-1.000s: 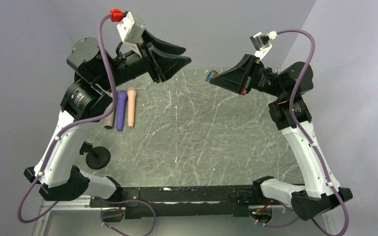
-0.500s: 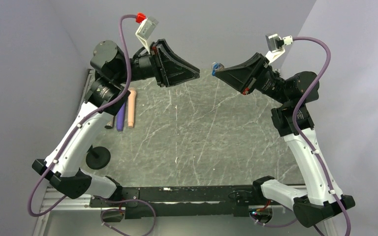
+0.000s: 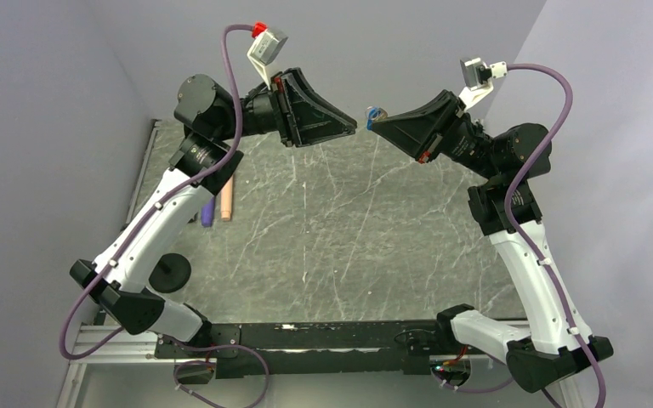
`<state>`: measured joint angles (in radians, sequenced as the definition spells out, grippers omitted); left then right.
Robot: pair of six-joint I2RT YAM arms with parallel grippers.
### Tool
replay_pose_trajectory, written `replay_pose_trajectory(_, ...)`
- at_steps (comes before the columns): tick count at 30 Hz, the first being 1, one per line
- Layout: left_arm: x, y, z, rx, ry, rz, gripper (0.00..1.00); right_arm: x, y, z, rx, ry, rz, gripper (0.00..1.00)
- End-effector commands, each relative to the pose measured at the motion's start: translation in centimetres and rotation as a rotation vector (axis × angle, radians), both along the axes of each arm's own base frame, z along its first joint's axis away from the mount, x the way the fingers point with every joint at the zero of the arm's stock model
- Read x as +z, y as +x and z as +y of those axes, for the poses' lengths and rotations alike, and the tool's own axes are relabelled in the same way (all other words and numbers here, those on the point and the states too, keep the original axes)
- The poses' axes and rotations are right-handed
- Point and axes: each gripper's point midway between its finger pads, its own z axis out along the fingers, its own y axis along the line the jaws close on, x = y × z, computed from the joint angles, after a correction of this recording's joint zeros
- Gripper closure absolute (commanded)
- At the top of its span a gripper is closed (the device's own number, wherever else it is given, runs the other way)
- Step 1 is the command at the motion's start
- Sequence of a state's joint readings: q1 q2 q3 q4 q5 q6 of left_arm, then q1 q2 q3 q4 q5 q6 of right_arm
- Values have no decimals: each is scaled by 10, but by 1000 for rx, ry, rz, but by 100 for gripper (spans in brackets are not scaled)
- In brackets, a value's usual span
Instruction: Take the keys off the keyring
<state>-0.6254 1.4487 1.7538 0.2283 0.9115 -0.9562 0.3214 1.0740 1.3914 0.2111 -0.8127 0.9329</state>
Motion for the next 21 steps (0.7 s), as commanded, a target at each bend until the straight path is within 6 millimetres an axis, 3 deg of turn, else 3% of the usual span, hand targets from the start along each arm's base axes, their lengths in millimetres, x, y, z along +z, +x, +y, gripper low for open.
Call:
replay_pose_trajectory(1,11,-5,-2,-8,-31,-54,71,12,-7,-3,-1,9,-86,100)
replay_pose_trajectory(10,4,2,-14,-13,-7,-52,72,11,-12,-1,27,0,-97,100)
replay_pose_trajectory(21,9,4,-13,10,-2,-91,71,4,-17,1,63,-20,-92,100)
